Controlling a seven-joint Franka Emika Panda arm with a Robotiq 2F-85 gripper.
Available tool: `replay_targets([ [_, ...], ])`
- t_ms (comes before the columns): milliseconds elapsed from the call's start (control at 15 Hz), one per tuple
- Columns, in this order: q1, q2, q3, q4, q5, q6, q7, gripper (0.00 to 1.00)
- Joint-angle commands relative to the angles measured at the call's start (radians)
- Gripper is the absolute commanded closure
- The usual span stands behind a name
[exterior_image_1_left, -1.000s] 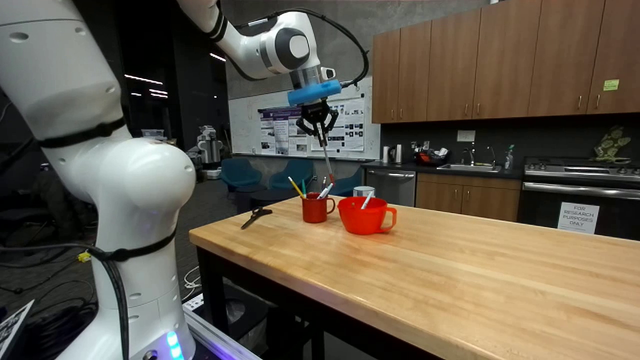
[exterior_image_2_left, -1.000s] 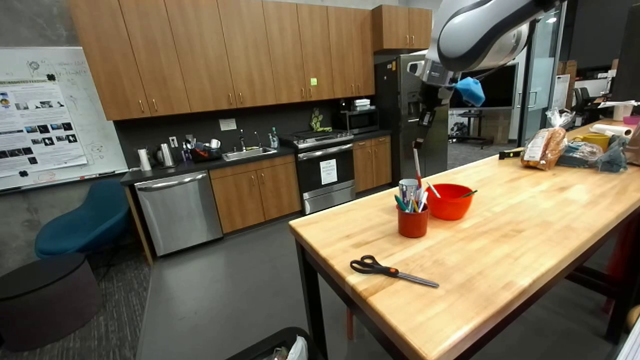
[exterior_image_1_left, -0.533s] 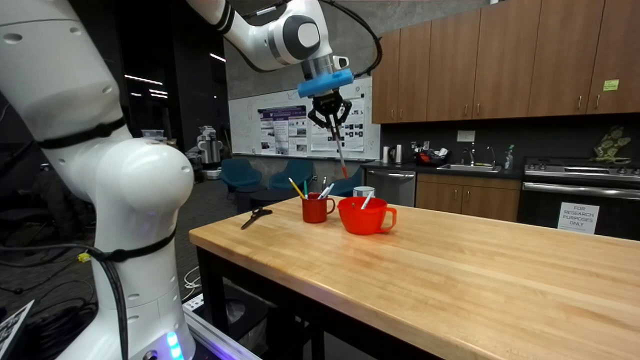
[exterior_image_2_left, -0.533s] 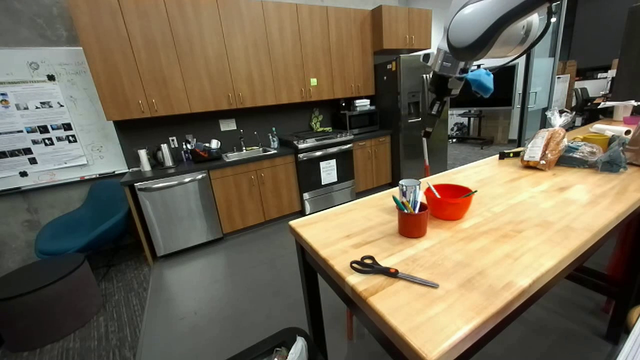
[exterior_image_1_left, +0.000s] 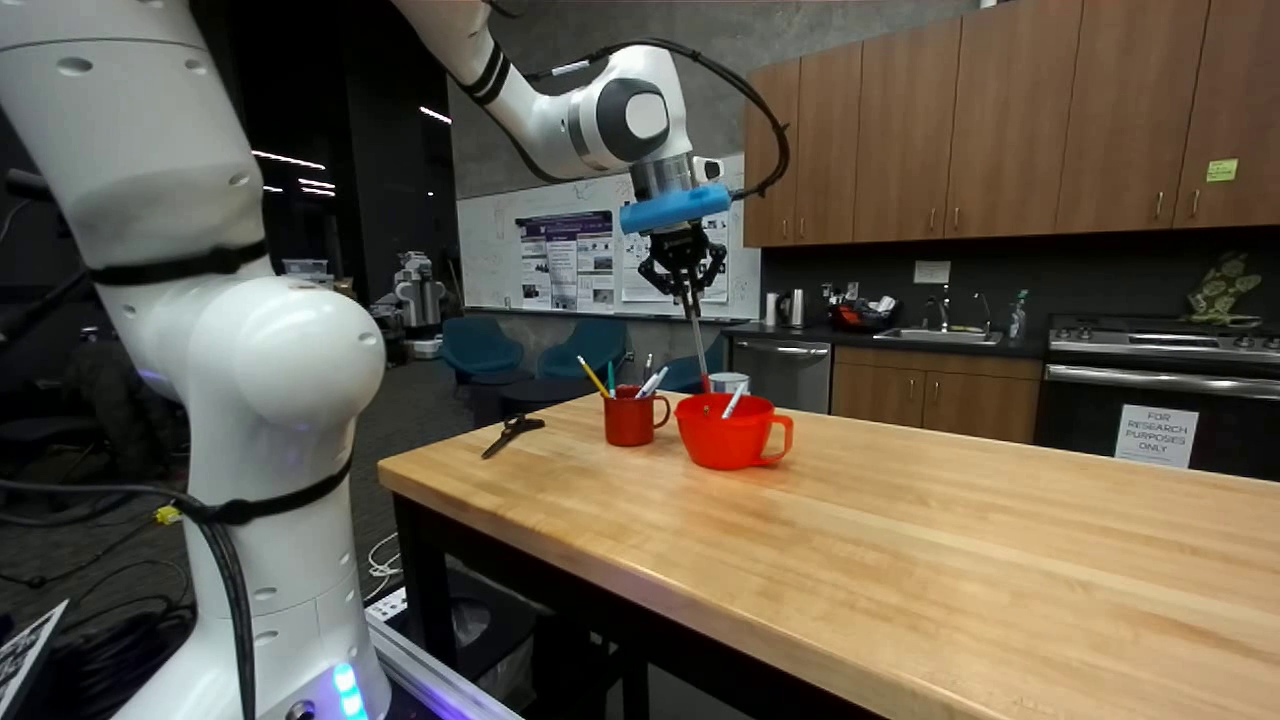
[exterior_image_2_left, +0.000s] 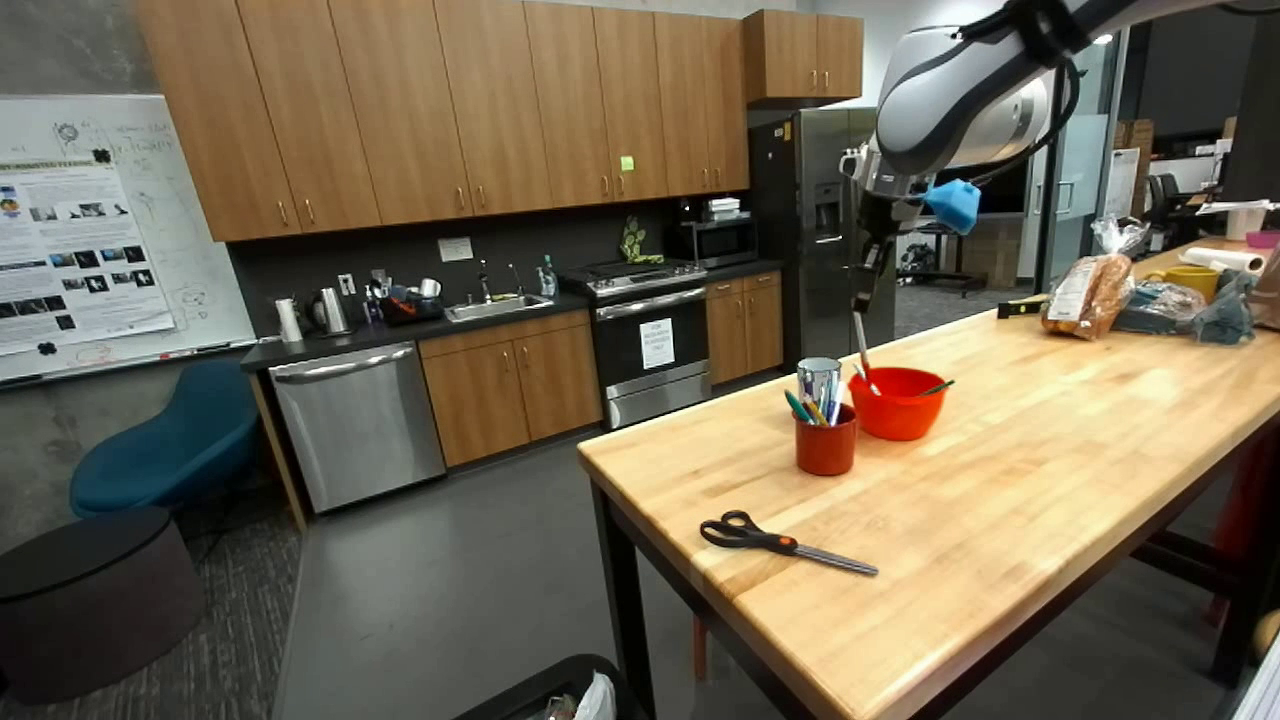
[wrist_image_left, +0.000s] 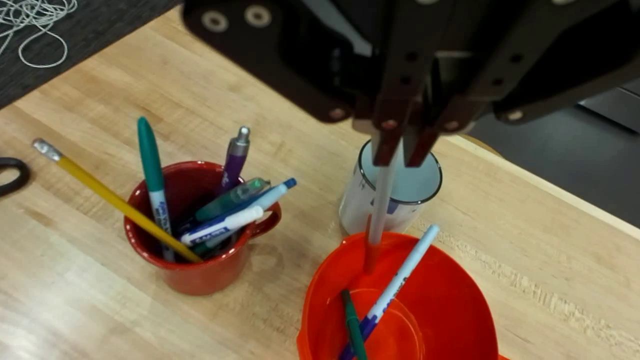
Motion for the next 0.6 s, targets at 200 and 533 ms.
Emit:
replay_targets([
  [200,-0.021,0.085,0.015,0.039,-0.011,0.005,0.017,0.98],
  [533,-0.02,0.125,0.036,0.04,-0.022,-0.001,0.039,0.98],
])
